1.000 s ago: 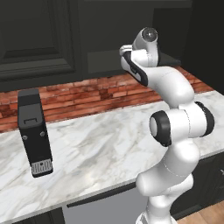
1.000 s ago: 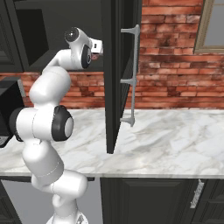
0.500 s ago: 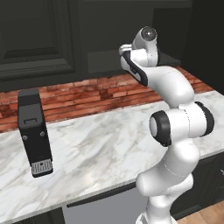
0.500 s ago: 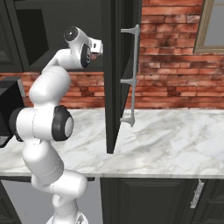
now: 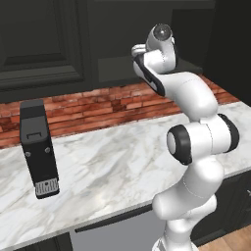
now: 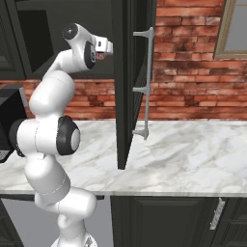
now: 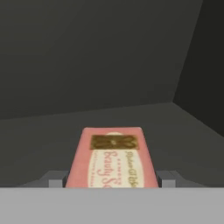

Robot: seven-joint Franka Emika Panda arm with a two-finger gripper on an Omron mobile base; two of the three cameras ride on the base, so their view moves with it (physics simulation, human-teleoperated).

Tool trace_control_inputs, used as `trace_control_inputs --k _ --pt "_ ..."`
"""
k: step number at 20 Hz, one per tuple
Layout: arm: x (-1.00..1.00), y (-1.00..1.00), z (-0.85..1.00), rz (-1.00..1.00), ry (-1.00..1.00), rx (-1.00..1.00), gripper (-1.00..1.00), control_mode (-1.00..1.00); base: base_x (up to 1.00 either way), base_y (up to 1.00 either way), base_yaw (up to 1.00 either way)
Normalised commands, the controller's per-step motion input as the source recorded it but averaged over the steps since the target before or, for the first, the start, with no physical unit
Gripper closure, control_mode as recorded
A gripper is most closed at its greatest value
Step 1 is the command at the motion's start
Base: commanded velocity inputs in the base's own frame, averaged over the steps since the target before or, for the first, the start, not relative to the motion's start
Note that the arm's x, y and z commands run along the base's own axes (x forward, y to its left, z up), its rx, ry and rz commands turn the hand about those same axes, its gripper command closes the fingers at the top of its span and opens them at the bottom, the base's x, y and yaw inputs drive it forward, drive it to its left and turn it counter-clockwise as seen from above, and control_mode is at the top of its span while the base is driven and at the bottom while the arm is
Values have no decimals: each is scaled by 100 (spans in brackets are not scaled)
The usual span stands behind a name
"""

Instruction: Locate and retrieve the dish brush and bar soap from the cabinet. Place them next to the sink.

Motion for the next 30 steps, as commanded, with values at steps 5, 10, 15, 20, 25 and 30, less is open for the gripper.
trace_control_inputs --k 5,10,15,20,25,30 --pt "-2 0 0 0 0 0 100 -100 0 0 0" --pt "-44 0 0 0 -4 3 100 -100 0 0 0" --pt "-65 0 0 0 -6 3 100 -100 0 0 0" --pt "-73 0 0 0 -5 3 100 -100 0 0 0" --pt "-81 0 0 4 0 1 100 -100 0 0 0" --pt "-71 8 14 7 0 0 100 -100 0 0 0"
